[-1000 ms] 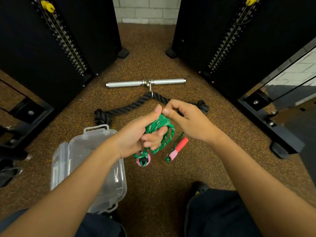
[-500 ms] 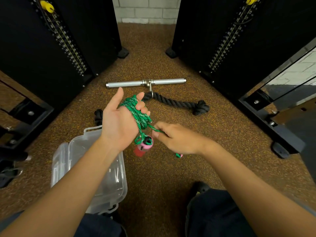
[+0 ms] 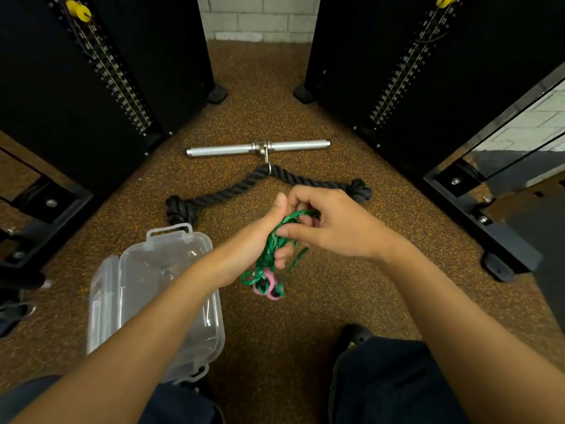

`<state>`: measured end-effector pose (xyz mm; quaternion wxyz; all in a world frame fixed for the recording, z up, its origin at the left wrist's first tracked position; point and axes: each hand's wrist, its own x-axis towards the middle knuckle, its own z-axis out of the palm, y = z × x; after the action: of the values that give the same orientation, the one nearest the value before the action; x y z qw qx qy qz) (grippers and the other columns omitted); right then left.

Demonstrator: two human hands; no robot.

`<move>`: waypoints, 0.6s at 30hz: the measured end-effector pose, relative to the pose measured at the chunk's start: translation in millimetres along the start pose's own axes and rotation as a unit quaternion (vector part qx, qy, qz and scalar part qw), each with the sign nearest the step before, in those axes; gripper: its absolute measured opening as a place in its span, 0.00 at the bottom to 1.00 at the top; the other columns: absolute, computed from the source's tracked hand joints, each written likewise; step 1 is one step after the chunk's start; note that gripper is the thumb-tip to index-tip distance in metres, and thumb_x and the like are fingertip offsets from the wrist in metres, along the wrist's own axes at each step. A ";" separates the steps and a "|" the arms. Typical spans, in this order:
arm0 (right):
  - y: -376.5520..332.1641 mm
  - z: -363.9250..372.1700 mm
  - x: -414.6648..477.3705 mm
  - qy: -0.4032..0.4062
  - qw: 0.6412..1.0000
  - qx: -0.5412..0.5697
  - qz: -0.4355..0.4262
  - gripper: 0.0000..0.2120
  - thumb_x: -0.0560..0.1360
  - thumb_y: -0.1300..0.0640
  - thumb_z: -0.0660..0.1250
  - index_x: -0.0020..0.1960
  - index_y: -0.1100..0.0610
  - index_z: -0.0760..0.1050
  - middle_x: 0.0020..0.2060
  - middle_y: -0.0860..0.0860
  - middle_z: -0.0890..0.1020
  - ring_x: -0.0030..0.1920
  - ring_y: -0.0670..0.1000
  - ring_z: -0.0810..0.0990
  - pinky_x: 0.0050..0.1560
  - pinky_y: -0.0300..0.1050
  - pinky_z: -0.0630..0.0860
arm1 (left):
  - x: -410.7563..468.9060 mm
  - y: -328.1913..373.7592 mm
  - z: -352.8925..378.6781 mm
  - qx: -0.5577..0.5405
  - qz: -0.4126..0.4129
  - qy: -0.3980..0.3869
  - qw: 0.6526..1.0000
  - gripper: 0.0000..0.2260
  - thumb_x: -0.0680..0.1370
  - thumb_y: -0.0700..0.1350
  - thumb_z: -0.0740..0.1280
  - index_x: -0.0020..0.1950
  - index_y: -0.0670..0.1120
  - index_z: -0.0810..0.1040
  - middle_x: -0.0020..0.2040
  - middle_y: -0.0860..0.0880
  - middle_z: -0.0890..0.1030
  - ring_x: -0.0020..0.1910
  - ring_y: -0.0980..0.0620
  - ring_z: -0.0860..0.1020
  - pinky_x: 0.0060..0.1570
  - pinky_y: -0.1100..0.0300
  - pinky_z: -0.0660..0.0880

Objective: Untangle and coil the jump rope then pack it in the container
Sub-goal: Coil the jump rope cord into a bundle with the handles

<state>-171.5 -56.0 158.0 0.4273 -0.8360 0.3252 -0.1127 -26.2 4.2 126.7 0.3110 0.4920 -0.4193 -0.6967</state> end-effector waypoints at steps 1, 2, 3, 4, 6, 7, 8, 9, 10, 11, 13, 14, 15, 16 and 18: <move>0.7 -1.8 -0.5 0.004 1.000 0.028 0.003 0.09 0.71 0.55 0.70 0.46 0.57 0.74 0.32 0.47 0.76 0.31 0.41 0.73 0.33 0.35 0.71 | -0.8 2.0 0.3 -0.020 -0.002 -0.019 1.000 0.26 0.73 0.65 0.45 0.40 0.51 0.77 0.25 0.52 0.68 0.26 0.55 0.66 0.32 0.63 0.69; 2.0 -3.3 -0.7 0.013 0.999 0.051 0.007 0.10 0.71 0.55 0.70 0.47 0.58 0.73 0.33 0.48 0.76 0.34 0.42 0.74 0.35 0.39 0.73 | -1.6 3.5 -0.3 -0.032 -0.006 -0.038 0.999 0.26 0.73 0.65 0.46 0.38 0.50 0.77 0.24 0.53 0.67 0.25 0.55 0.65 0.31 0.63 0.68; 3.6 -4.6 -0.5 0.025 0.997 0.067 0.010 0.10 0.71 0.55 0.70 0.47 0.58 0.73 0.35 0.48 0.76 0.35 0.44 0.75 0.38 0.42 0.74 | -2.1 4.2 -1.5 -0.044 -0.009 -0.056 0.997 0.27 0.73 0.65 0.47 0.36 0.48 0.77 0.23 0.53 0.66 0.23 0.55 0.64 0.30 0.63 0.67; 5.9 -5.8 0.1 0.041 0.996 0.082 0.013 0.09 0.72 0.55 0.69 0.47 0.58 0.72 0.35 0.49 0.76 0.36 0.45 0.74 0.39 0.42 0.73 | -3.6 5.9 -2.1 -0.066 -0.011 -0.070 0.995 0.27 0.74 0.65 0.49 0.34 0.47 0.76 0.21 0.54 0.65 0.22 0.55 0.64 0.30 0.62 0.67; 10.6 -7.2 1.7 0.069 0.991 0.115 0.022 0.07 0.74 0.54 0.67 0.45 0.56 0.71 0.33 0.47 0.73 0.34 0.44 0.71 0.38 0.40 0.70 | -5.7 8.5 -3.7 -0.139 -0.008 -0.092 0.986 0.24 0.74 0.63 0.52 0.31 0.47 0.74 0.19 0.55 0.65 0.20 0.56 0.64 0.29 0.63 0.67; 12.2 -6.8 2.5 0.077 0.989 0.123 0.027 0.06 0.75 0.54 0.66 0.45 0.55 0.71 0.33 0.46 0.72 0.34 0.43 0.70 0.37 0.39 0.69 | -6.3 10.1 -4.2 -0.180 0.002 -0.101 0.978 0.23 0.74 0.62 0.54 0.29 0.47 0.74 0.19 0.55 0.65 0.19 0.56 0.64 0.28 0.64 0.67; 13.4 -5.6 3.4 0.079 0.989 0.123 0.031 0.05 0.75 0.53 0.64 0.45 0.54 0.71 0.33 0.46 0.72 0.34 0.43 0.69 0.37 0.38 0.69 | -6.3 11.6 -4.9 -0.219 0.013 -0.107 0.970 0.23 0.75 0.61 0.54 0.29 0.47 0.73 0.18 0.56 0.64 0.19 0.57 0.64 0.27 0.64 0.67; 14.7 -2.9 4.3 0.076 0.989 0.121 0.035 0.04 0.76 0.53 0.63 0.45 0.53 0.70 0.34 0.47 0.73 0.34 0.43 0.70 0.38 0.39 0.69 | -6.0 13.0 -5.8 -0.258 0.023 -0.110 0.960 0.23 0.75 0.59 0.53 0.28 0.46 0.73 0.18 0.56 0.65 0.18 0.57 0.65 0.26 0.64 0.68; 15.6 0.6 4.9 0.068 0.990 0.117 0.041 0.04 0.77 0.53 0.61 0.46 0.53 0.70 0.35 0.48 0.74 0.35 0.44 0.71 0.39 0.40 0.70 | -5.0 13.7 -7.4 -0.294 0.031 -0.110 0.949 0.23 0.76 0.58 0.53 0.28 0.46 0.72 0.17 0.55 0.65 0.18 0.58 0.65 0.25 0.65 0.67; 16.0 4.8 5.3 0.059 0.991 0.108 0.047 0.04 0.78 0.53 0.59 0.47 0.54 0.70 0.36 0.50 0.75 0.35 0.44 0.71 0.39 0.41 0.70 | -4.5 14.2 -9.1 -0.324 0.038 -0.106 0.939 0.23 0.76 0.57 0.52 0.28 0.46 0.72 0.17 0.55 0.66 0.18 0.58 0.66 0.25 0.65 0.67; 15.5 12.6 6.3 0.039 0.994 0.083 0.057 0.04 0.79 0.55 0.56 0.48 0.54 0.69 0.35 0.49 0.74 0.34 0.46 0.71 0.37 0.44 0.70 | -3.9 14.4 -12.4 -0.371 0.056 -0.087 0.923 0.21 0.76 0.56 0.53 0.29 0.46 0.72 0.18 0.54 0.66 0.19 0.57 0.66 0.26 0.65 0.67; 15.4 15.6 6.7 0.029 0.995 0.064 0.064 0.05 0.80 0.56 0.55 0.47 0.51 0.68 0.33 0.47 0.73 0.34 0.47 0.71 0.37 0.44 0.70 | -3.5 14.0 -13.9 -0.392 0.066 -0.074 0.915 0.19 0.76 0.55 0.54 0.31 0.46 0.73 0.20 0.54 0.67 0.21 0.57 0.67 0.27 0.65 0.68; 15.0 18.3 7.1 0.021 0.997 0.041 0.069 0.07 0.80 0.56 0.55 0.44 0.48 0.66 0.32 0.46 0.73 0.34 0.48 0.72 0.37 0.45 0.70 | -3.7 14.2 -14.9 -0.410 0.077 -0.058 0.907 0.17 0.76 0.53 0.54 0.34 0.46 0.73 0.22 0.53 0.67 0.23 0.56 0.67 0.30 0.64 0.69; 14.3 21.0 7.3 0.007 0.997 0.017 0.075 0.10 0.80 0.56 0.54 0.42 0.46 0.64 0.32 0.45 0.73 0.34 0.49 0.73 0.37 0.44 0.70 | -3.8 14.2 -16.1 -0.425 0.090 -0.035 0.900 0.14 0.76 0.51 0.55 0.37 0.45 0.72 0.24 0.52 0.68 0.25 0.55 0.68 0.33 0.63 0.70; 13.8 26.6 6.7 -0.040 0.995 -0.015 0.092 0.07 0.80 0.56 0.55 0.45 0.46 0.66 0.34 0.44 0.72 0.35 0.48 0.75 0.34 0.37 0.72 | -3.7 14.5 -18.4 -0.435 0.112 0.018 0.893 0.07 0.74 0.47 0.56 0.42 0.45 0.70 0.30 0.51 0.67 0.31 0.54 0.67 0.41 0.61 0.67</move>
<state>-160.1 -49.0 130.4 0.4356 -0.8127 0.3854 -0.0345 -7.3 -4.5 138.1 0.5776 0.2702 -0.1212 -0.7608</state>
